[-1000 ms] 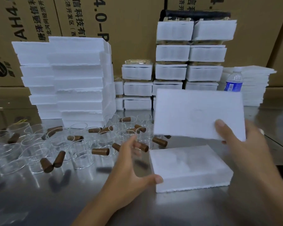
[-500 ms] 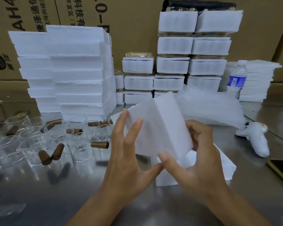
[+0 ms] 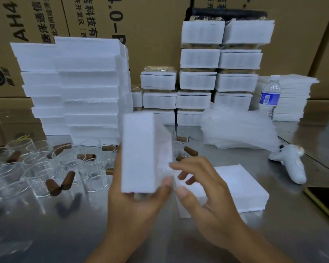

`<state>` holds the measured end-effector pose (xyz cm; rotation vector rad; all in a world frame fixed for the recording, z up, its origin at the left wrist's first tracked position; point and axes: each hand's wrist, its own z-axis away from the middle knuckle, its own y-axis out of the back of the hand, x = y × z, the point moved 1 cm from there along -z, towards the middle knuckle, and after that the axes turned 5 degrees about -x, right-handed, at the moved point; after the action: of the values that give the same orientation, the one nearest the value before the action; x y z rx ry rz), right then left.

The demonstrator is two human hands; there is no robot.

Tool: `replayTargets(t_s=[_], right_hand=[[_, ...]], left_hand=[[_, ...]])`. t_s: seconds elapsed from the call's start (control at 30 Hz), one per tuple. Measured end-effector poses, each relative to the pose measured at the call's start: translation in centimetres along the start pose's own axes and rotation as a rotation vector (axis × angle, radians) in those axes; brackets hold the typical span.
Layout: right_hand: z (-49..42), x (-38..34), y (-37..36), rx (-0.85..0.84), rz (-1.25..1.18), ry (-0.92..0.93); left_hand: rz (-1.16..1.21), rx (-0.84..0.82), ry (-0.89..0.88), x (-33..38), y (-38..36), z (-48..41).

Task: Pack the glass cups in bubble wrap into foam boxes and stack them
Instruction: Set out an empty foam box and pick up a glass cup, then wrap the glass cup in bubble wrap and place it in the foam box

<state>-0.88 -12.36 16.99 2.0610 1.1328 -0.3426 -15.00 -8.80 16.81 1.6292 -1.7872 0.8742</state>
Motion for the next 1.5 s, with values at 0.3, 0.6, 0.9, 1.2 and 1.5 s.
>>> replayTargets(t_s=[0.3,0.6,0.9,1.2,1.5], right_hand=[[-0.6,1.5,-0.3,-0.019,0.298,-0.441],[-1.0,2.2,0.0,-0.145,0.355,-0.571],[-1.5,1.9,-0.6,-0.139,0.495,-0.498],[-6.9,5.1,1.9,-0.024,0.292,-0.597],[-7.1,9.0,1.2,-0.373,0.417,-0.740]], left_hand=[[0.603,0.266,0.484,-0.2,2.2,1.2],[0.114,0.382,0.509,-0.8,6.1,2.3],[-0.599,-0.063,0.012,0.9,5.2,0.7],[-0.294,-0.496,0.020,1.5,-3.5,-3.3],[0.031,-0.315,0.523,-2.6,-3.8,-5.3]])
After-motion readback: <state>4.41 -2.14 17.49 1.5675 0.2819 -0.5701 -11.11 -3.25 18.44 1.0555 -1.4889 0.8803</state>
